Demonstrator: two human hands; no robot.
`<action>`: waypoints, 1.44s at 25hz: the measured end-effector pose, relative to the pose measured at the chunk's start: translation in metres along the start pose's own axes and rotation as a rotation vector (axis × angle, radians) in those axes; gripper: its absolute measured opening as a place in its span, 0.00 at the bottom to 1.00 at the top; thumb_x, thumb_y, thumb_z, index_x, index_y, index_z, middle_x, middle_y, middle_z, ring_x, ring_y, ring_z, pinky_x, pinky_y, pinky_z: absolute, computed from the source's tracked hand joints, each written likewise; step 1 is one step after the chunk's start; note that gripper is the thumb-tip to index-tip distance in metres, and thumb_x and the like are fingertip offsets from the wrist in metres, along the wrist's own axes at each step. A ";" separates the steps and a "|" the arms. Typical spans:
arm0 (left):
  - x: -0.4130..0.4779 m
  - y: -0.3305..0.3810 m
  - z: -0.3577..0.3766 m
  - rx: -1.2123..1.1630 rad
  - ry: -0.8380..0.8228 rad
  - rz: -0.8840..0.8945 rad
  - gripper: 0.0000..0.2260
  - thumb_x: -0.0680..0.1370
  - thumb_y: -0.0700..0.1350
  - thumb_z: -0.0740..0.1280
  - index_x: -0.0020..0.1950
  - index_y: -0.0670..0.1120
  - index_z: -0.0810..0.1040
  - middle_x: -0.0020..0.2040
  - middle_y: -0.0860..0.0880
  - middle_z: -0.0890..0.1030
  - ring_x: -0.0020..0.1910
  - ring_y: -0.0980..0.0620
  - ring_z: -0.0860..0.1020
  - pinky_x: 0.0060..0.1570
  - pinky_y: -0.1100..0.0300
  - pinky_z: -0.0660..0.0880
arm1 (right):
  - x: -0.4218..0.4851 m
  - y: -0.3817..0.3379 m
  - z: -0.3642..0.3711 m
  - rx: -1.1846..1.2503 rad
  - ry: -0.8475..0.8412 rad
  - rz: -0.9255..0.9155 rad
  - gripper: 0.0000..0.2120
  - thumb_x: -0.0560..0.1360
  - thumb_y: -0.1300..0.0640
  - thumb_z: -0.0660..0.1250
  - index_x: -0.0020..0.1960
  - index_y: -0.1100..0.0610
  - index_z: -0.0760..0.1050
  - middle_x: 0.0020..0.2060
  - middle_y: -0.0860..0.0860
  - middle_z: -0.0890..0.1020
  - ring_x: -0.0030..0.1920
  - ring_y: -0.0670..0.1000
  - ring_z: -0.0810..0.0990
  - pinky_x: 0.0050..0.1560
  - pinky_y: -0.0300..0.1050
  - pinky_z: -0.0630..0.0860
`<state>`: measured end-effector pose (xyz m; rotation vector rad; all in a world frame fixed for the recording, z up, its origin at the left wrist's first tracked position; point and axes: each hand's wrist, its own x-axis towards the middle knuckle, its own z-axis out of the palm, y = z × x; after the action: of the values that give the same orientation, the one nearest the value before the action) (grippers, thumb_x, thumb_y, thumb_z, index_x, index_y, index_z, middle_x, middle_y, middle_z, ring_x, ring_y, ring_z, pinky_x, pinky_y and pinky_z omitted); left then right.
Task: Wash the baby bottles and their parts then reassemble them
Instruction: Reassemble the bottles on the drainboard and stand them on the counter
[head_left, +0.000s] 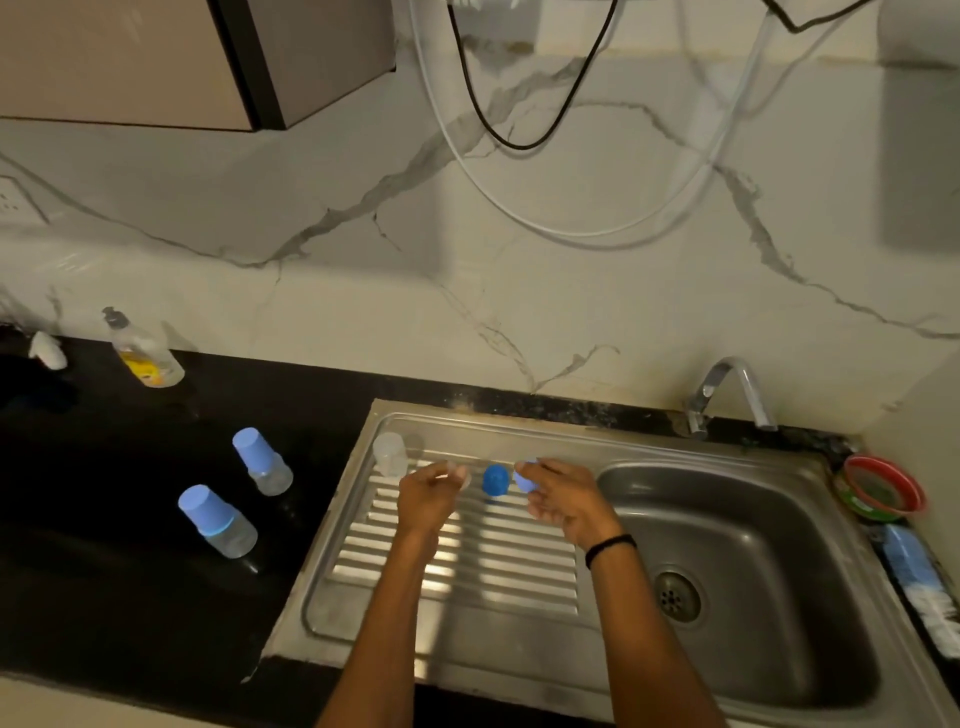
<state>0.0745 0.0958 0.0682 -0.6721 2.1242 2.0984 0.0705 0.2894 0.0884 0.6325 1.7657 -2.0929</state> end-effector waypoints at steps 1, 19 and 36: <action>0.003 0.002 0.000 -0.016 -0.029 0.021 0.04 0.75 0.41 0.76 0.47 0.45 0.84 0.43 0.46 0.84 0.44 0.44 0.82 0.50 0.51 0.79 | 0.002 -0.005 0.000 0.047 -0.028 -0.017 0.12 0.74 0.58 0.75 0.56 0.58 0.82 0.45 0.54 0.84 0.44 0.51 0.81 0.48 0.46 0.81; 0.009 0.006 0.013 -0.035 -0.112 0.202 0.15 0.73 0.32 0.75 0.57 0.45 0.83 0.50 0.47 0.87 0.50 0.52 0.85 0.54 0.55 0.82 | 0.022 -0.008 0.022 -0.142 -0.199 -0.255 0.21 0.68 0.67 0.78 0.60 0.62 0.79 0.51 0.56 0.85 0.54 0.56 0.84 0.56 0.50 0.81; 0.001 0.001 0.007 -0.316 -0.223 0.035 0.15 0.75 0.45 0.73 0.61 0.43 0.81 0.54 0.44 0.85 0.56 0.43 0.84 0.57 0.51 0.81 | 0.024 0.008 0.040 -0.157 -0.092 -0.354 0.06 0.74 0.68 0.71 0.50 0.66 0.83 0.45 0.60 0.85 0.46 0.59 0.86 0.45 0.48 0.84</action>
<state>0.0713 0.1020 0.0688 -0.4028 1.7213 2.4254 0.0497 0.2496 0.0749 0.1862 2.0839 -2.1288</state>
